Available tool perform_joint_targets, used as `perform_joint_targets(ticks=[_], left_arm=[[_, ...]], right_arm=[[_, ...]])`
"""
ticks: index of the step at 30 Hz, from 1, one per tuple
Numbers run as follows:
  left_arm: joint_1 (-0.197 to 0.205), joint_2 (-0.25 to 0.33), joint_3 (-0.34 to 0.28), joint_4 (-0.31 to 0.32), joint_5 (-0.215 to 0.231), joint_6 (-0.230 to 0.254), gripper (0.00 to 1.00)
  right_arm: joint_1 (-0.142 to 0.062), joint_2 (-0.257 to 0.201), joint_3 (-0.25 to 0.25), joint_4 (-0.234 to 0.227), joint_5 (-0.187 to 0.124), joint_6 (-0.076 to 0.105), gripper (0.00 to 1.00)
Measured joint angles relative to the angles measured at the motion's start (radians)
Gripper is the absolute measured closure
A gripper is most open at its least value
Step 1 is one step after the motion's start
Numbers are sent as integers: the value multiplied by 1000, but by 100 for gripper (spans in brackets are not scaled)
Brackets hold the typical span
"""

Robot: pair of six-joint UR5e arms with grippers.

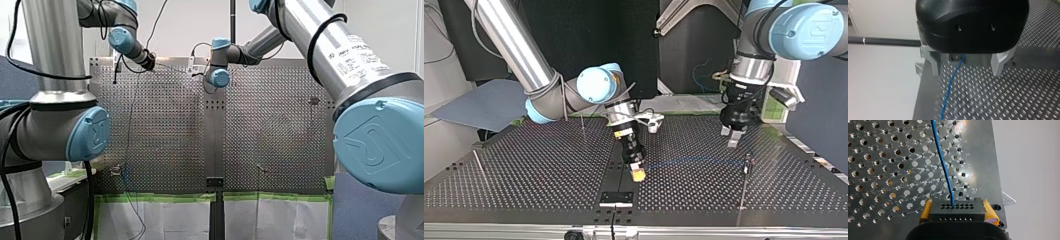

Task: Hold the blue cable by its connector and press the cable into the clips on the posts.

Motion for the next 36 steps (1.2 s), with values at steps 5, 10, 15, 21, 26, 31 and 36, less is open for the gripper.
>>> perform_joint_targets(ticks=[5, 10, 15, 21, 26, 31, 36], left_arm=[[-13, -10, 17, 37, -14, -19, 1], [-18, -37, 33, 55, -60, -19, 1], [-23, -83, 38, 64, -83, -3, 1], [-31, -104, 45, 92, -108, -7, 1], [-40, -105, 57, 103, -124, -10, 1], [-46, -111, 69, 114, -135, -11, 1], [-60, -142, 98, 116, -149, -9, 1]], right_arm=[[2, 0, 0, 0, 0, -2, 100], [0, 0, 0, 0, -1, -2, 100], [0, 0, 0, 0, -1, -2, 100], [-1, 0, 0, 0, -2, -2, 100], [-1, 0, 0, 0, -2, -2, 100], [-1, 0, 0, 0, -2, -2, 100], [0, 0, 0, 0, -2, -1, 100]])
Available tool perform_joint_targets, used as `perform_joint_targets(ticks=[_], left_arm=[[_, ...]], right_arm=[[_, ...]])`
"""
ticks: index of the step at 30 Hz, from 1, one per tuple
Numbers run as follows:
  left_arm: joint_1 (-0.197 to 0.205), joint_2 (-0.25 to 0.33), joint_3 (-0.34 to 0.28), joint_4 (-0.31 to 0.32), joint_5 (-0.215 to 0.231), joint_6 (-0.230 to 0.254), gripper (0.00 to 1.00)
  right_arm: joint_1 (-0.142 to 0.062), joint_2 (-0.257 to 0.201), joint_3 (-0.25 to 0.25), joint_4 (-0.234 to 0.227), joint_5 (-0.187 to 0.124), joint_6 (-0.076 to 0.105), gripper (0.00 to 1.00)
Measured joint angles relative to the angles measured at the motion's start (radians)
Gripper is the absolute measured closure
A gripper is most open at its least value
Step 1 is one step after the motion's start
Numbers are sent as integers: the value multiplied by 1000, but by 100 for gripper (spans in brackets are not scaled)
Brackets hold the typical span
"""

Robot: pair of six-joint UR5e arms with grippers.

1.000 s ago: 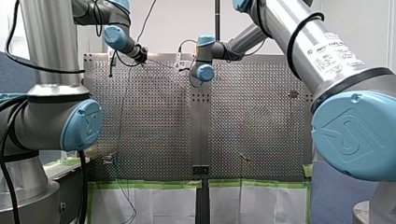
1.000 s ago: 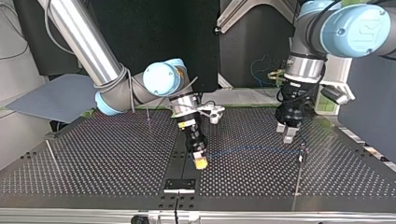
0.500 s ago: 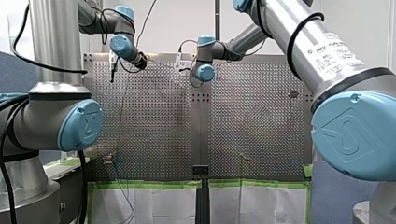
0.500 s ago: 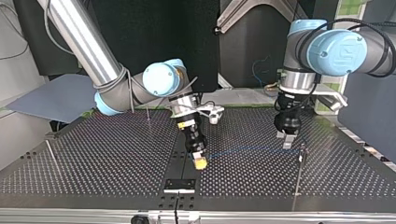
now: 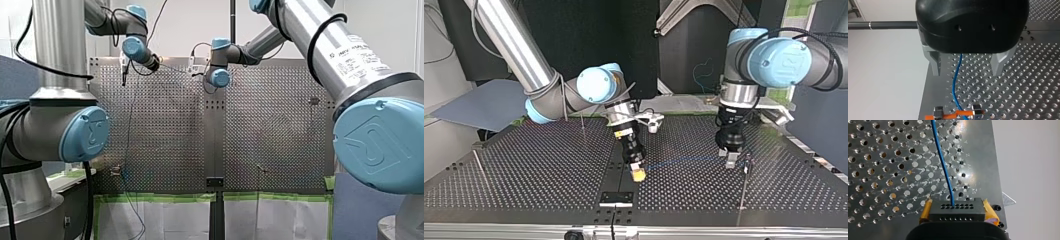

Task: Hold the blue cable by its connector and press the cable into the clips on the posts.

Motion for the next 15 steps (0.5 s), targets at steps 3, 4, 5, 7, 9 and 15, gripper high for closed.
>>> perform_joint_targets(ticks=[3, 4, 5, 7, 9, 15], left_arm=[[-13, -29, 28, 2, -19, 1, 1], [-17, -39, 37, 2, -27, 1, 1], [-21, -48, 46, 2, -35, 2, 1], [-30, -68, 66, 1, -49, 5, 1], [-38, -84, 78, 4, -65, 6, 1], [-51, -97, 88, 22, -92, 7, 1]], right_arm=[[0, 0, 0, 0, 0, 1, 100], [1, 0, 0, 0, 0, 1, 100], [1, 0, 0, 0, 0, 1, 100], [2, 0, 0, 0, 0, 1, 100], [2, 0, 0, 0, 0, 1, 100], [3, 0, 0, 1, -1, 1, 100]])
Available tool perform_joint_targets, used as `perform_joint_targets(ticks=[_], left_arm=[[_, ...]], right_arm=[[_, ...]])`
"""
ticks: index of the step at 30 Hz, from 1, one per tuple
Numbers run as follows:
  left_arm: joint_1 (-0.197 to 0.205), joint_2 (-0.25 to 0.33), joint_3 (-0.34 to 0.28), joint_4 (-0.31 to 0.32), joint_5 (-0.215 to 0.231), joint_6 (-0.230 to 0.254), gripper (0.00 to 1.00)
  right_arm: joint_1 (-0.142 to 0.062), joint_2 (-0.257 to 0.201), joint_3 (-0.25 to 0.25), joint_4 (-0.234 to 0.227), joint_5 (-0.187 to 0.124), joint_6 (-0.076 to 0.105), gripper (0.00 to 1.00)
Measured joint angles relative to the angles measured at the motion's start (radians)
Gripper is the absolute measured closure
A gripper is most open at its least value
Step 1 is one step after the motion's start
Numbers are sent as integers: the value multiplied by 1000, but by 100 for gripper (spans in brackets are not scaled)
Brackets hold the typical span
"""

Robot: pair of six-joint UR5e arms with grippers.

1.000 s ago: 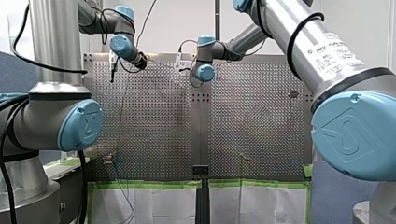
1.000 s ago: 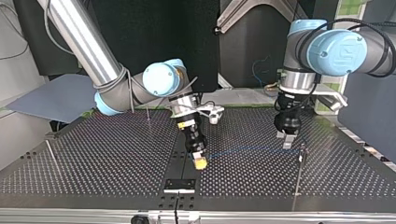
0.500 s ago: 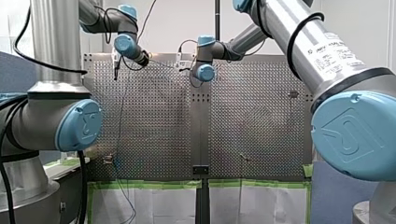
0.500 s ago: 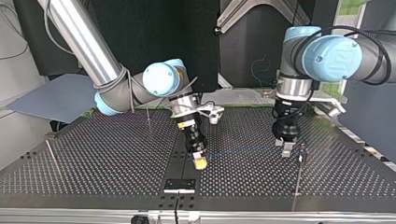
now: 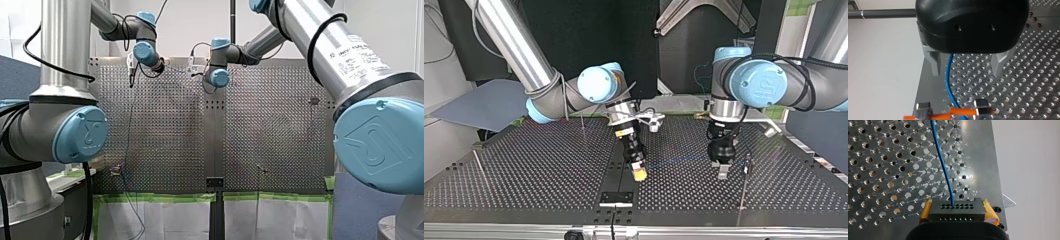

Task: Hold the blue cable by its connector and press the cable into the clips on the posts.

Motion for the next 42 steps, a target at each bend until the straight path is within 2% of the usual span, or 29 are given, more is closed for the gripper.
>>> perform_joint_targets(ticks=[19, 20, 21, 22, 23, 24, 26, 28, 31, 42], left_arm=[[-7, -2, 3, 22, -51, 11, 1], [-7, -2, 3, 22, -53, 11, 12], [-8, -2, 3, 22, -57, 12, 12], [-9, -2, 3, 23, -63, 15, 29], [-10, -2, 3, 24, -69, 19, 58], [-11, -2, 3, 25, -78, 25, 58], [-14, -1, 3, 26, -94, 36, 96], [-17, -2, 3, 26, -111, 45, 100], [-19, -1, 3, 27, -132, 50, 100], [-24, -1, 2, 34, -141, 51, 100]], right_arm=[[2, 0, 0, 2, -2, 2, 100], [2, 0, 0, 2, -2, 2, 100], [2, 0, 0, 2, -2, 2, 100], [2, 0, 0, 2, -2, 2, 100], [2, 0, 0, 2, -2, 2, 100], [2, 0, 0, 2, -2, 2, 100], [2, 0, 0, 2, -2, 2, 100], [2, 0, 0, 3, -2, 2, 100], [2, 0, 0, 3, -2, 2, 100], [2, 0, 0, 3, -2, 2, 100]])
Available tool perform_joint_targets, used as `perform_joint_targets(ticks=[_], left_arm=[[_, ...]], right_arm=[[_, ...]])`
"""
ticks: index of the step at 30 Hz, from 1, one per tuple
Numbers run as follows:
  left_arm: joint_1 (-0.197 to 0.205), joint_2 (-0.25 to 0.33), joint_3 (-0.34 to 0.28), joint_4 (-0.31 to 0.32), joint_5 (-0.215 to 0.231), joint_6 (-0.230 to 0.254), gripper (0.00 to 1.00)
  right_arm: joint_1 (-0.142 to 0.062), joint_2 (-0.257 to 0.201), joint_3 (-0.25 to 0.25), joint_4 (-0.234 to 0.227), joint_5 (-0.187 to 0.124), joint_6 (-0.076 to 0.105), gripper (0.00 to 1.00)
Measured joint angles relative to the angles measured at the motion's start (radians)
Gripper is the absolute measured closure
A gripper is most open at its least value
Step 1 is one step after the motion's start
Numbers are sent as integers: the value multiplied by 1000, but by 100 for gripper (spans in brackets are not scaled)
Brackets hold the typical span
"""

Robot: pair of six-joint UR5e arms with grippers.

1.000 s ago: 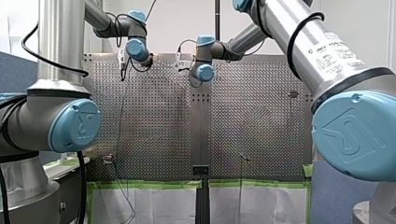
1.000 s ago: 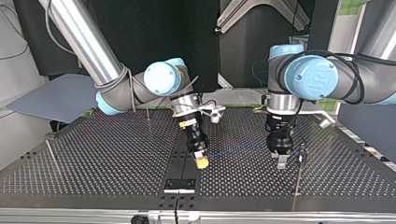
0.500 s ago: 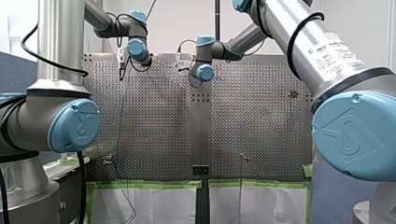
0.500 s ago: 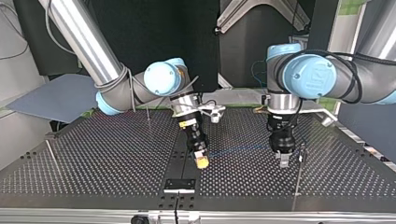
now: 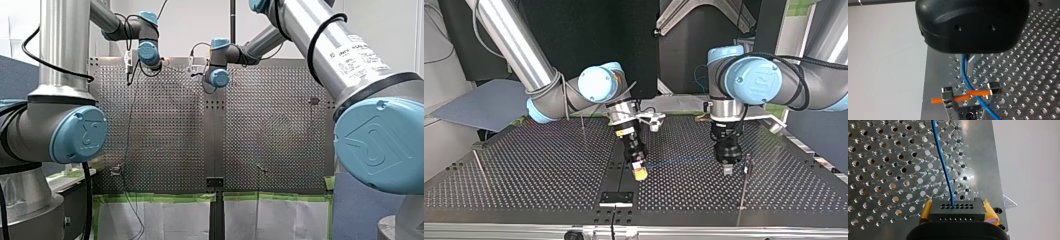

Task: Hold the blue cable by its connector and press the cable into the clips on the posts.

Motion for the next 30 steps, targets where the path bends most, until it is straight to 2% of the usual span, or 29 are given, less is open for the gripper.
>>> perform_joint_targets(ticks=[7, 12, 18, 23, 30], left_arm=[[-3, -1, -12, 8, -1, -5, 100], [-17, -3, -53, 46, -2, -12, 100], [-47, -42, -94, 68, -13, -12, 100], [-82, -80, -105, 81, -33, -13, 100], [-144, -143, -108, 136, -92, -26, 100]], right_arm=[[-1, 0, 2, 1, 1, 0, 100], [-6, 0, 35, -1, 13, 0, 100], [-18, 0, 97, -12, 48, -3, 100], [-17, 0, 144, -15, 88, -8, 100], [-14, 0, 207, -19, 127, -26, 100]])
